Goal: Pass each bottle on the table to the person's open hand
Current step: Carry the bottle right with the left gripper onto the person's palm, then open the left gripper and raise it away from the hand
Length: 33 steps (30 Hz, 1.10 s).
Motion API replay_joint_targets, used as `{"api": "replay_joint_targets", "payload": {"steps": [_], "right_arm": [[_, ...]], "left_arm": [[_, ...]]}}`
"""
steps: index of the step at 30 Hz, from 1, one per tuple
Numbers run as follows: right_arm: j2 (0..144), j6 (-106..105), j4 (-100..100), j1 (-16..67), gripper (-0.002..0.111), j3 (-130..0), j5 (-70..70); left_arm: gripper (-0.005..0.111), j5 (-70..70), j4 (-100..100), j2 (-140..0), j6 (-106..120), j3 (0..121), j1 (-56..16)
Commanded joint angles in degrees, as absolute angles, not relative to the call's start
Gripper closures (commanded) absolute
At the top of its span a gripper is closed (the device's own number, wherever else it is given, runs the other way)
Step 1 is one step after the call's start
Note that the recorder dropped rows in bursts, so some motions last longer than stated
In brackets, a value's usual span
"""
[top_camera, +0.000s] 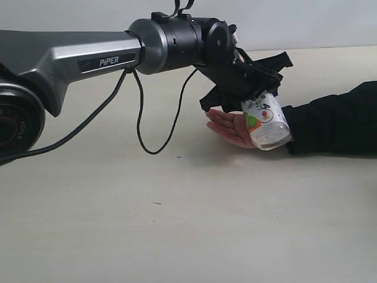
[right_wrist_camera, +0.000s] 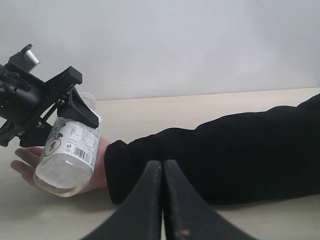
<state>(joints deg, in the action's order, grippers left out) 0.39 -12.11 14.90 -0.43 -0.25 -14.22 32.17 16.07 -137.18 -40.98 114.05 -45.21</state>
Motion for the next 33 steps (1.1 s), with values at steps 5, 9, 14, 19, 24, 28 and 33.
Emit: {"api": "replay_joint_targets", "payload": {"steps": [5, 9, 14, 19, 24, 28, 33], "right_arm": [[0.0, -12.2, 14.9, -0.3, 0.108, 0.0, -14.0], [0.0, -12.2, 14.9, -0.3, 0.108, 0.0, -14.0], [0.0, -12.2, 14.9, -0.3, 0.108, 0.0, -14.0], [0.0, -12.2, 14.9, -0.3, 0.108, 0.0, -14.0], [0.0, -12.2, 14.9, -0.3, 0.108, 0.0, -14.0], [0.0, -12.2, 14.9, -0.3, 0.108, 0.0, -14.0], [0.0, -12.2, 14.9, -0.3, 0.108, 0.0, -14.0]], "left_arm": [[0.083, 33.8, 15.6, -137.7, -40.8, 114.2, -44.5], [0.048, 34.1, 15.6, -137.7, -40.7, 114.2, -44.5], [0.018, 34.6, 15.6, -137.7, -40.4, 114.2, -44.5], [0.014, 35.3, 17.0, -136.6, -37.3, 114.2, -44.5], [0.014, 36.9, 17.1, -134.1, -36.9, 114.2, -44.5], [0.014, 38.3, 17.2, -131.5, -34.1, 114.2, -44.6], [0.014, 41.0, 17.2, -128.0, -29.6, 114.2, -44.8]]}}
